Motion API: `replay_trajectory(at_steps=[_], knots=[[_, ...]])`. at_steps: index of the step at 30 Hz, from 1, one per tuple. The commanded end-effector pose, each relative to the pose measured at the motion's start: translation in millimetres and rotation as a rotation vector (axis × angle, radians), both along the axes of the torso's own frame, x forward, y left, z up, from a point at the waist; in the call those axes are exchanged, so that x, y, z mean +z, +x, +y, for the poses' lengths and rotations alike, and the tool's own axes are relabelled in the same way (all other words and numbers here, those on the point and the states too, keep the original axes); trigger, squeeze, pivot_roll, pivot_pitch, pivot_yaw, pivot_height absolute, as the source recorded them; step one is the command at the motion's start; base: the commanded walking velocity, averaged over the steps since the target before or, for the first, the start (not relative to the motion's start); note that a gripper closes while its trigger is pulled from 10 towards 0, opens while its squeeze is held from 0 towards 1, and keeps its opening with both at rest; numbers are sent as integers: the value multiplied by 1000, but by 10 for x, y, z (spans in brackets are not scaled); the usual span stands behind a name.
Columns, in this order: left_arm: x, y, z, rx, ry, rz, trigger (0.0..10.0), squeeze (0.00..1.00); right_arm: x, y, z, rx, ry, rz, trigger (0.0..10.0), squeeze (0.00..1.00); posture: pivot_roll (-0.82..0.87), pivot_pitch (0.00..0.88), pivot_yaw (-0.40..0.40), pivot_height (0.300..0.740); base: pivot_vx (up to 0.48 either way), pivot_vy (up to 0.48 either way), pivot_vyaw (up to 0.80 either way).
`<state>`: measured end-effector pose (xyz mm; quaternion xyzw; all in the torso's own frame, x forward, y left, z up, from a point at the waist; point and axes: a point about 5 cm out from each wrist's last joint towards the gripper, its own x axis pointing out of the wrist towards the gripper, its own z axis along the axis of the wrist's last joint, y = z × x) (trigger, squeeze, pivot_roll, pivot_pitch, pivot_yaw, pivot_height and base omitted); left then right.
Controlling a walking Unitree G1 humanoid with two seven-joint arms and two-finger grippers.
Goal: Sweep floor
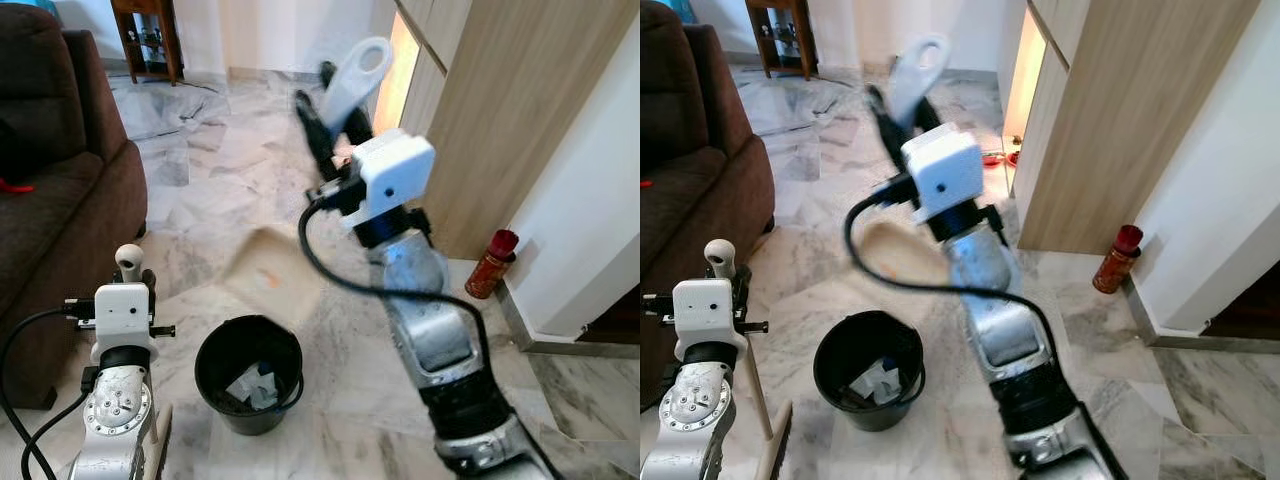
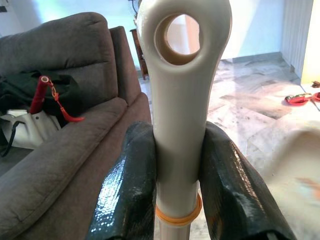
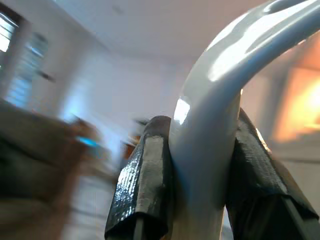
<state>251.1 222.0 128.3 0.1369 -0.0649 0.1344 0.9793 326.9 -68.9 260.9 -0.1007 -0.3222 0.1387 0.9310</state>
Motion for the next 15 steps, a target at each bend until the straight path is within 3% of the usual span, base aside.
replay_trajectory(at_steps=[1,5,7,9,15], knots=[[102,34,-62,-29,25,-44,10000,0,143,66,-179,-88,-2,-60,10000,0,21,0,-74,740,0,0,0],[89,40,-86,-42,16,-40,10000,0,125,139,-349,-161,-40,-59,10000,0,16,0,-73,740,0,0,0],[73,57,-126,-70,3,-36,10000,0,44,225,-567,-264,-63,-22,10000,0,16,0,-73,740,0,0,0],[72,59,-128,-70,2,-36,10000,0,21,242,-614,-293,-70,-11,10000,0,14,0,-69,740,0,0,0],[39,98,-183,-102,-17,-21,10000,0,-349,379,-939,-436,-34,174,10000,0,8,0,-62,740,0,0,0]])
